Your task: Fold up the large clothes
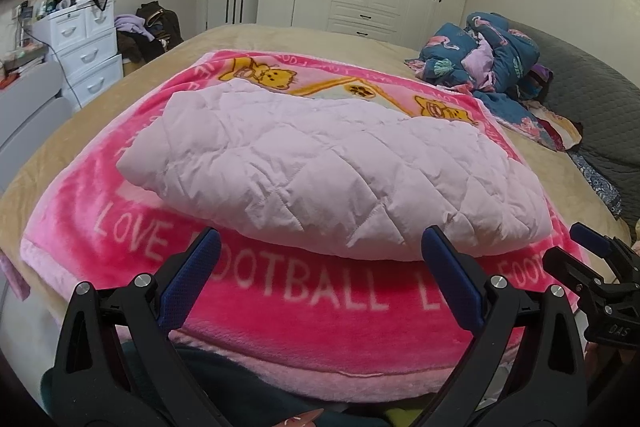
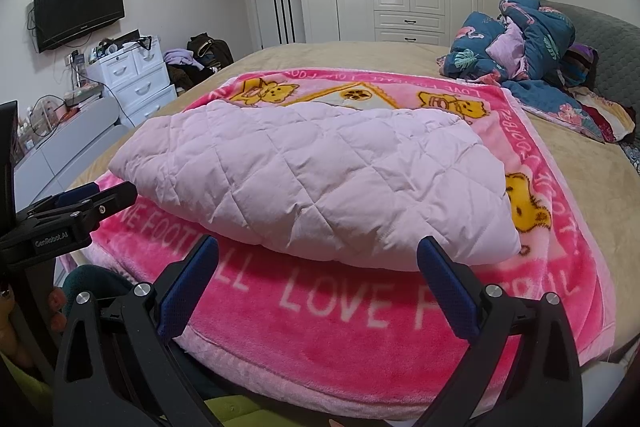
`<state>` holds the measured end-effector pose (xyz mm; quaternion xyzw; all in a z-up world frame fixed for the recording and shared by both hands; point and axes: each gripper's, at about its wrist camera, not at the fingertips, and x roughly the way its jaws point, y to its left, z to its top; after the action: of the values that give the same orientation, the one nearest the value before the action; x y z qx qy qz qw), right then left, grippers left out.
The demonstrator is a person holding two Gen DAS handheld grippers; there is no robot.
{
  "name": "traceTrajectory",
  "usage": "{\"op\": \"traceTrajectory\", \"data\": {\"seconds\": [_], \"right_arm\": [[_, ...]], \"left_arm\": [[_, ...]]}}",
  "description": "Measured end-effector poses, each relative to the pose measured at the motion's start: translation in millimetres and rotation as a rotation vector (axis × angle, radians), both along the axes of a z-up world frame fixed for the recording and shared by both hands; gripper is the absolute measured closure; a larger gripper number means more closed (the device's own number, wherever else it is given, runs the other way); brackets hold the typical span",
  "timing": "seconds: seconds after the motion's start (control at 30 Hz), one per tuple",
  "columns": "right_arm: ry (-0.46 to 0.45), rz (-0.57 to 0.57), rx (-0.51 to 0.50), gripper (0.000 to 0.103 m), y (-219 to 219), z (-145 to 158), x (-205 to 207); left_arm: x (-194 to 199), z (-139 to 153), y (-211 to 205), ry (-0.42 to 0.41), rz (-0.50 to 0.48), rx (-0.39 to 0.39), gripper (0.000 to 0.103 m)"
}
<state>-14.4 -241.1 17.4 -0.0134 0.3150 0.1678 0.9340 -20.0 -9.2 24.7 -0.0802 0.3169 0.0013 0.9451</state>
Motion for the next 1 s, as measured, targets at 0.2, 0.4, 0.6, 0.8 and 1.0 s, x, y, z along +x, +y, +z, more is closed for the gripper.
{"op": "traceTrajectory", "data": {"seconds": [0.2, 0.4, 0.6, 0.8, 1.0], "right_arm": [[0.001, 0.001, 0.0, 0.004, -0.3, -0.1, 0.2], [-0.004, -0.001, -0.003, 0.004, 1.1, 0.3, -1.1], [-0.001, -0.002, -0.002, 0.004, 1.1, 0.2, -1.2], [-0.004, -0.002, -0.003, 0.004, 0.8, 0.2, -1.2], [-0.001, -0.002, -0.001, 0.004, 0.6, 0.0, -1.0]], "left_arm": [[-0.8, 0.4, 0.6, 0.002, 0.003, 0.005, 0.009], [-0.5, -0.4, 2.1, 0.007, 0.008, 0.006, 0.009], [0.8, -1.3, 1.6, 0.011, 0.013, 0.013, 0.009], [0.3, -0.8, 2.4, 0.009, 0.014, 0.014, 0.009], [0.8, -1.1, 2.6, 0.013, 0.016, 0.015, 0.009]]}}
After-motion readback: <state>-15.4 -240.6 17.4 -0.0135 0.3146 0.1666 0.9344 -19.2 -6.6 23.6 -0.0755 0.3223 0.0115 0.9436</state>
